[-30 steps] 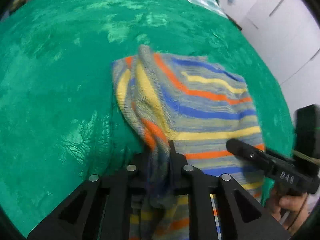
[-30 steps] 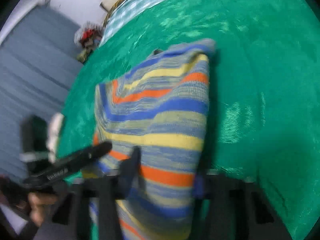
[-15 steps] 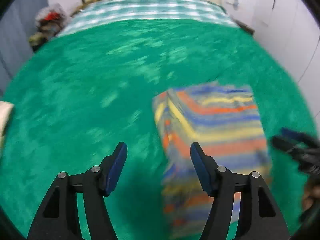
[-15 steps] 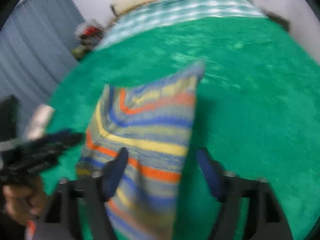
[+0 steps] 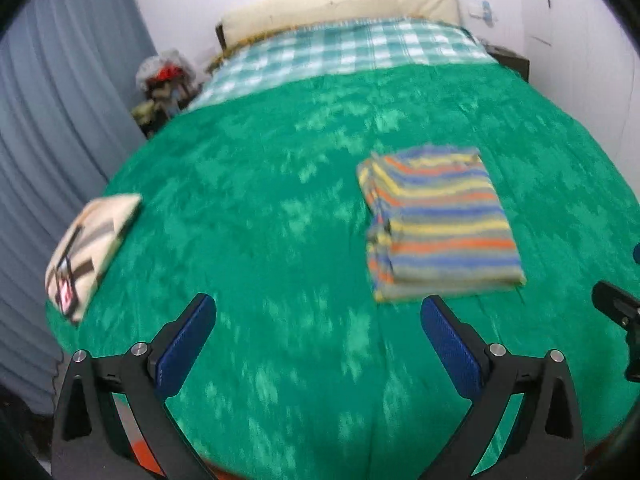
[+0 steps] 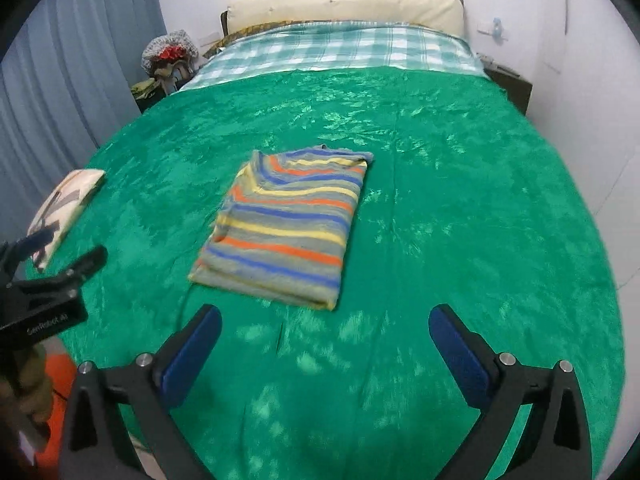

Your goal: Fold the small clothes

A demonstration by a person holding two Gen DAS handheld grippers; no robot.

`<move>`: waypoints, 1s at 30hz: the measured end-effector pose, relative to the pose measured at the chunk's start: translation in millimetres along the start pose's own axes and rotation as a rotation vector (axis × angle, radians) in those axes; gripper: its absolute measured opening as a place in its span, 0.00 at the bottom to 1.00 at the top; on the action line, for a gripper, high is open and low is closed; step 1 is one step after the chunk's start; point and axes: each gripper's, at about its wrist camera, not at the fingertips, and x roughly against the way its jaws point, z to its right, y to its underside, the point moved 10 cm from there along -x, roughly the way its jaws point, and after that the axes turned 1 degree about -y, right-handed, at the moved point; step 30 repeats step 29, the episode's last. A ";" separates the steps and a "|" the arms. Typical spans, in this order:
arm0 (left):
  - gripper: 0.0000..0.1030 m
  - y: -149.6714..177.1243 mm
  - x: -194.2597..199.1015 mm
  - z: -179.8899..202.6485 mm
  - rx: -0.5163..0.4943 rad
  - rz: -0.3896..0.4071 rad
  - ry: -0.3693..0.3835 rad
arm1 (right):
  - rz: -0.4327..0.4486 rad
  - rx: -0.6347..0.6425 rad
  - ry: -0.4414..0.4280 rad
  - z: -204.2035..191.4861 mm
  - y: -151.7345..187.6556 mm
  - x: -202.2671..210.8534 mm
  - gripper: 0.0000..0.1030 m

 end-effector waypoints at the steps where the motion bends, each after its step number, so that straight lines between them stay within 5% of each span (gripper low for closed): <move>1: 0.99 5.4 4.1 1.3 -0.001 -0.007 0.005 | -0.001 0.007 0.013 -2.9 5.1 10.8 0.99; 6: 0.99 23.6 25.8 5.0 0.004 -0.052 0.071 | -0.020 0.037 0.056 -12.5 21.7 45.1 0.99; 18: 0.99 36.4 64.3 3.3 -0.007 -0.030 0.085 | -0.023 0.057 0.083 -35.1 39.7 101.9 0.99; 30: 0.99 35.3 76.3 7.8 0.012 -0.007 0.100 | 0.007 0.064 0.086 -40.2 37.0 116.5 0.99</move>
